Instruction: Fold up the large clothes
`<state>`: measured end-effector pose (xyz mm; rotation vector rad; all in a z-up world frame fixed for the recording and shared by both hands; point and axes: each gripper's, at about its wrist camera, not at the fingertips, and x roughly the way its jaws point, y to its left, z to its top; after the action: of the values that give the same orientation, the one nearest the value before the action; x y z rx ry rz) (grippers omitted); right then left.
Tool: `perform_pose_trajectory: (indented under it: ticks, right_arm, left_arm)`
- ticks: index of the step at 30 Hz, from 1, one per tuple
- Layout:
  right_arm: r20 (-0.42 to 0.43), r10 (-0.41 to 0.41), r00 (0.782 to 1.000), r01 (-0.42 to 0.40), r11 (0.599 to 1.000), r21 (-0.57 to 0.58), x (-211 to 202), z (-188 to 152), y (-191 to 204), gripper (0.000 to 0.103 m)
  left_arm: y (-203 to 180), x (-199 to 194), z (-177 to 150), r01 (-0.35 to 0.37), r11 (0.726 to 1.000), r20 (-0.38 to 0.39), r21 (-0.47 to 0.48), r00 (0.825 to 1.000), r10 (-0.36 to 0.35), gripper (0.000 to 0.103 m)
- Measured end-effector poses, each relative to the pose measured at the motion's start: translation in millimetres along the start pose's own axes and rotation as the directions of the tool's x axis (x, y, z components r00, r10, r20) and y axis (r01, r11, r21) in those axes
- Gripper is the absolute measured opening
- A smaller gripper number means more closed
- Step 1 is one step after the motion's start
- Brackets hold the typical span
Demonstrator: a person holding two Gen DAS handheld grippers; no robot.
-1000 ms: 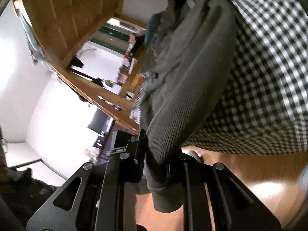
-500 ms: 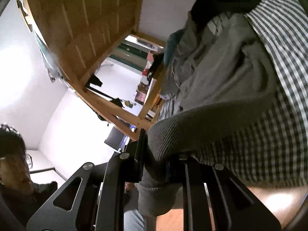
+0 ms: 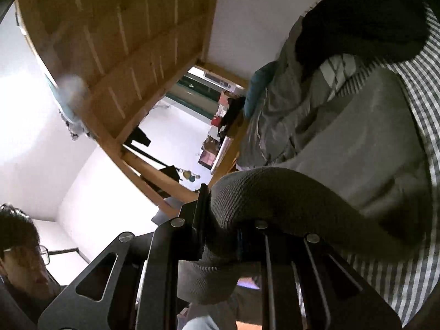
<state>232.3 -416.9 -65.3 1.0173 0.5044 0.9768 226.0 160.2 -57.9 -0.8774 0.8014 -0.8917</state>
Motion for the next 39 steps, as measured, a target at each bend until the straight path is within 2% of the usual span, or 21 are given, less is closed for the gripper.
perform_pose_trajectory:
  ticks: [7,12,17,19,20,21,22,23,24,25,26,28,30,32,33,34,35,36,37,38,39]
  right_arm:
    - [0.053,-0.036,0.998,0.034,0.998,0.046,43,63,-23,0.017]
    - [0.068,-0.127,0.990,0.121,0.989,0.087,76,104,-51,0.017]
    - [0.087,-0.295,0.952,0.266,0.931,0.249,102,135,-106,0.017]
    - [0.067,-0.338,0.939,0.302,0.901,0.312,111,138,-126,0.019]
    - [0.041,-0.351,0.936,0.313,0.877,0.365,117,141,-140,0.020]
    - [0.002,-0.357,0.934,0.326,0.855,0.404,122,144,-152,0.035]
    - [-0.041,-0.344,0.938,0.326,0.835,0.443,128,149,-165,0.066]
    - [-0.039,-0.319,0.947,0.301,0.839,0.453,129,152,-169,0.078]
    - [-0.010,-0.279,0.960,0.255,0.864,0.435,128,158,-166,0.089]
    - [0.007,-0.257,0.966,0.232,0.881,0.412,128,162,-163,0.090]
    - [0.018,-0.220,0.975,0.196,0.901,0.388,128,168,-156,0.094]
    - [0.009,-0.213,0.977,0.196,0.914,0.355,131,176,-148,0.099]
    - [-0.008,-0.239,0.971,0.230,0.928,0.293,136,185,-140,0.099]
    - [-0.016,-0.260,0.965,0.255,0.929,0.270,139,193,-140,0.099]
    - [0.011,-0.283,0.959,0.271,0.930,0.250,137,197,-139,0.100]
    - [0.038,-0.318,0.947,0.302,0.927,0.224,134,202,-137,0.100]
    - [0.034,-0.372,0.928,0.357,0.911,0.207,132,209,-138,0.100]
    - [0.008,-0.411,0.912,0.403,0.897,0.185,131,215,-138,0.100]
    - [-0.034,-0.460,0.888,0.460,0.878,0.133,132,219,-136,0.100]
    - [-0.062,-0.497,0.865,0.501,0.864,0.062,133,219,-130,0.100]
    - [-0.083,-0.548,0.832,0.548,0.836,-0.026,135,219,-124,0.100]
  left_arm:
    - [9,20,73,-0.015,1.000,0.072,-0.013,0.997,0.016,0.021]
    - [29,36,118,-0.059,0.998,0.093,-0.033,0.994,0.062,0.021]
    - [63,60,151,-0.107,0.990,0.073,-0.090,0.991,0.114,0.021]
    - [82,70,159,-0.123,0.984,0.062,-0.130,0.989,0.132,0.022]
    - [90,72,161,-0.130,0.980,0.054,-0.150,0.989,0.139,0.026]
    - [102,76,164,-0.128,0.972,0.046,-0.197,0.989,0.140,0.030]
    - [109,77,166,-0.114,0.967,0.052,-0.227,0.990,0.129,0.045]
    - [116,75,170,-0.074,0.965,0.083,-0.252,0.992,0.097,0.077]
    - [117,67,174,-0.010,0.971,0.167,-0.240,0.985,0.052,0.097]
    - [115,57,178,0.012,0.976,0.239,-0.216,0.970,0.041,0.097]
    - [111,43,186,0.001,0.980,0.318,-0.198,0.946,0.063,0.097]
    - [103,31,198,-0.043,0.982,0.355,-0.183,0.929,0.107,0.097]
    - [87,32,207,-0.079,0.990,0.316,-0.115,0.942,0.112,0.097]
    - [68,53,206,-0.168,0.986,0.189,-0.007,0.968,0.167,0.097]
    - [55,77,199,-0.290,0.949,0.082,0.122,0.956,0.281,0.097]
    - [49,97,191,-0.396,0.888,0.028,0.232,0.916,0.401,0.097]
    - [47,123,180,-0.506,0.780,-0.013,0.369,0.836,0.549,0.097]
    - [49,141,173,-0.568,0.689,-0.026,0.449,0.763,0.646,0.097]
    - [58,161,166,-0.638,0.570,-0.027,0.517,0.654,0.756,0.097]
    - [65,169,164,-0.668,0.518,-0.029,0.534,0.598,0.801,0.097]
    - [79,178,167,-0.689,0.502,-0.061,0.522,0.557,0.828,0.097]
